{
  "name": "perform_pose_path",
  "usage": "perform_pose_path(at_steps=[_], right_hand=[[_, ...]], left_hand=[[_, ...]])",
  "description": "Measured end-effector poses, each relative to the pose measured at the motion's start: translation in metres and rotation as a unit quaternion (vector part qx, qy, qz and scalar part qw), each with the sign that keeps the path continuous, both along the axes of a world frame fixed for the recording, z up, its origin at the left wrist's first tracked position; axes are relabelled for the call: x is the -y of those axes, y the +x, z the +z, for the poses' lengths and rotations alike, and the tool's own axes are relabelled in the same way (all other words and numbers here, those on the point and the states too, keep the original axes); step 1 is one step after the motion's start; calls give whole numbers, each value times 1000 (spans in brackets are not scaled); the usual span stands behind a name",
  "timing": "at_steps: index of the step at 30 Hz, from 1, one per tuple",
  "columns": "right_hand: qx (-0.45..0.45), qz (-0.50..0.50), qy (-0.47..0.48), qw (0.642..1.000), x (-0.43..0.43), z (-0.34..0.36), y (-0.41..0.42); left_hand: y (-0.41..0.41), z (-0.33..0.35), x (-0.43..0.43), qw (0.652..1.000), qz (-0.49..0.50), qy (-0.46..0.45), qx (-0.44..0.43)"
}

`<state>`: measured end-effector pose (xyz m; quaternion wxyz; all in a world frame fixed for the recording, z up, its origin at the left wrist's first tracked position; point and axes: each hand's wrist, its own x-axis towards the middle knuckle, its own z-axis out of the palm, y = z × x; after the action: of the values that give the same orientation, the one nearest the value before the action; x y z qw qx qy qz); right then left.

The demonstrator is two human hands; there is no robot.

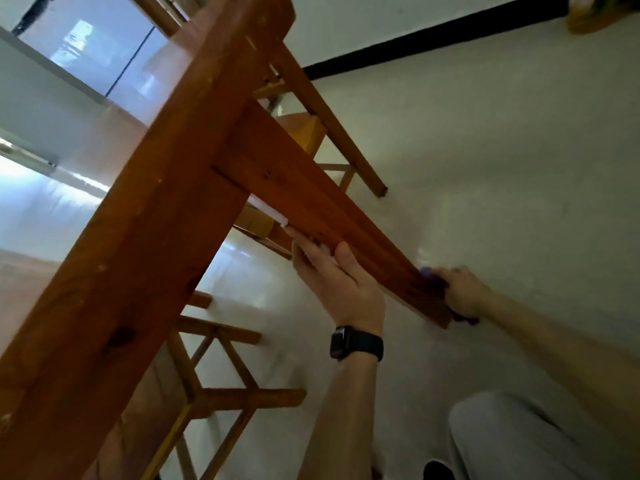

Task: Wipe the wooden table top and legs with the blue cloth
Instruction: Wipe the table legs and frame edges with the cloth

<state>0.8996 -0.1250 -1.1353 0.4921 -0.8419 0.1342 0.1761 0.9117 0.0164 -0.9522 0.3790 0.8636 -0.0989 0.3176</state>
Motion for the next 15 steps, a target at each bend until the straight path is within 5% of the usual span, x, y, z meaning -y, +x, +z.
perform_pose_path(at_steps=[3,7,10,15], right_hand=[[-99,9,-18,995,27,-20,-3],[100,-147,86,980,12,-10,18],[112,-121,124,979,-10,-28,19],[-132,-31,32,990,12,-100,-20]], left_hand=[[-3,-15,-1,999,-13,5,-33],[-10,-51,6,993,-46,-41,-104],[-8,-72,17,992,-56,-64,-90],[-9,-83,18,995,-60,-61,-58]])
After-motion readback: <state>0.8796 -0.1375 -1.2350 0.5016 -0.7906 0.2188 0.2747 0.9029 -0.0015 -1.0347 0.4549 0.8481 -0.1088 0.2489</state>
